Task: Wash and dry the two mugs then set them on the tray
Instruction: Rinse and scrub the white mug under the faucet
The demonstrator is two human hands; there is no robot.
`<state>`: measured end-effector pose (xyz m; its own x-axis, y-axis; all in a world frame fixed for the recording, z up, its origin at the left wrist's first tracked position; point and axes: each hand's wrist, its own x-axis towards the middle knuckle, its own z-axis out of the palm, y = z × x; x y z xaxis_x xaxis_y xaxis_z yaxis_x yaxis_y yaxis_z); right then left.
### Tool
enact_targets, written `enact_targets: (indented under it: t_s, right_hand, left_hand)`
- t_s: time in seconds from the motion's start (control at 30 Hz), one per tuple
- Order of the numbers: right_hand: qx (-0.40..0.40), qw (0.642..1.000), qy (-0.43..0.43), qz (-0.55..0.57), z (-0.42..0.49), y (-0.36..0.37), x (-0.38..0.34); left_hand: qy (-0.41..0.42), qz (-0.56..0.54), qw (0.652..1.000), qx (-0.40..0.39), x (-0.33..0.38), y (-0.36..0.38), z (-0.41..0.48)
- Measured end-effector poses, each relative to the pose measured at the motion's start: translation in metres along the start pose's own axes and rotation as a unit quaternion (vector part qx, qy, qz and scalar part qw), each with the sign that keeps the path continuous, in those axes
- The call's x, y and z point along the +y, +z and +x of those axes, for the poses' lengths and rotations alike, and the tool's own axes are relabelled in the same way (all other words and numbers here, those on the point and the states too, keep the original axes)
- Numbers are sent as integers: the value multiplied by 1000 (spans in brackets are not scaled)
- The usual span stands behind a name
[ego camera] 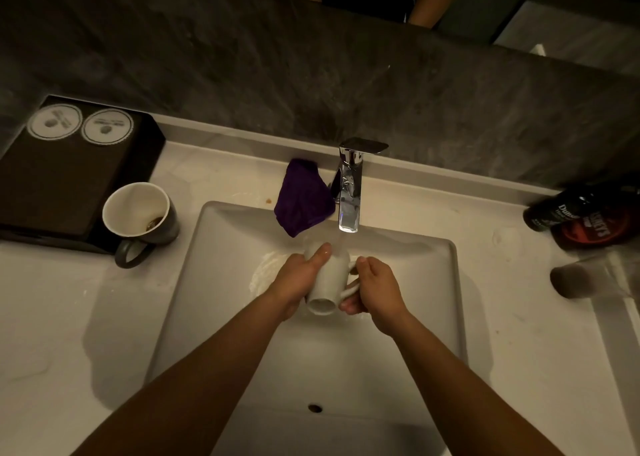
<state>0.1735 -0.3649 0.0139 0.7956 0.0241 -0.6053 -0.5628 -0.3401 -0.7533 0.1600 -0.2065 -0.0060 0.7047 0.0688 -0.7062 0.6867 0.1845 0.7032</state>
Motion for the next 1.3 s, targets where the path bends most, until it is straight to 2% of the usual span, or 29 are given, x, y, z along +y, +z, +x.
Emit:
enact_targets:
  t_s: [0.1, 0.23, 0.4, 0.57, 0.67, 0.83, 0.93, 1.0, 1.13, 1.2, 1.3]
  right_hand:
    - [-28, 996, 73, 32, -4, 8, 2]
    - [-83, 983, 150, 62, -8, 11, 5]
    - [-113, 976, 178, 53, -13, 15, 3]
    - [-130, 978, 161, 29, -18, 20, -2]
    - [-135, 986, 100, 20, -23, 24, -4]
    - [-107, 986, -99, -83, -34, 32, -3]
    - [-72, 960, -203, -178, -41, 39, -2]
    - [-46, 927, -284, -241, -45, 43, -2]
    - [15, 876, -386, -288, -47, 56, -6]
    - [46, 866, -408, -286, -46, 65, -12]
    - [94, 856, -430, -271, -40, 80, -25]
  left_hand:
    - [-40, 31, 997, 54, -9, -2, -4]
    - [-78, 57, 994, 56, -15, -13, -11]
    - [-99, 61, 992, 53, -19, -31, -18]
    - [-75, 41, 995, 56, -19, -52, -28]
    - [-9, 45, 998, 34, -20, -70, -37]
    - [95, 31, 995, -18, -18, -101, -61]
    - [133, 48, 990, -27, -15, -115, -71]
    - [166, 62, 984, -19, -14, -120, -78]
    - [199, 37, 976, 75, -17, -128, -89]
    - [194, 3, 971, 142, -15, -135, -97]
    - [195, 40, 943, 267, -16, -152, -108]
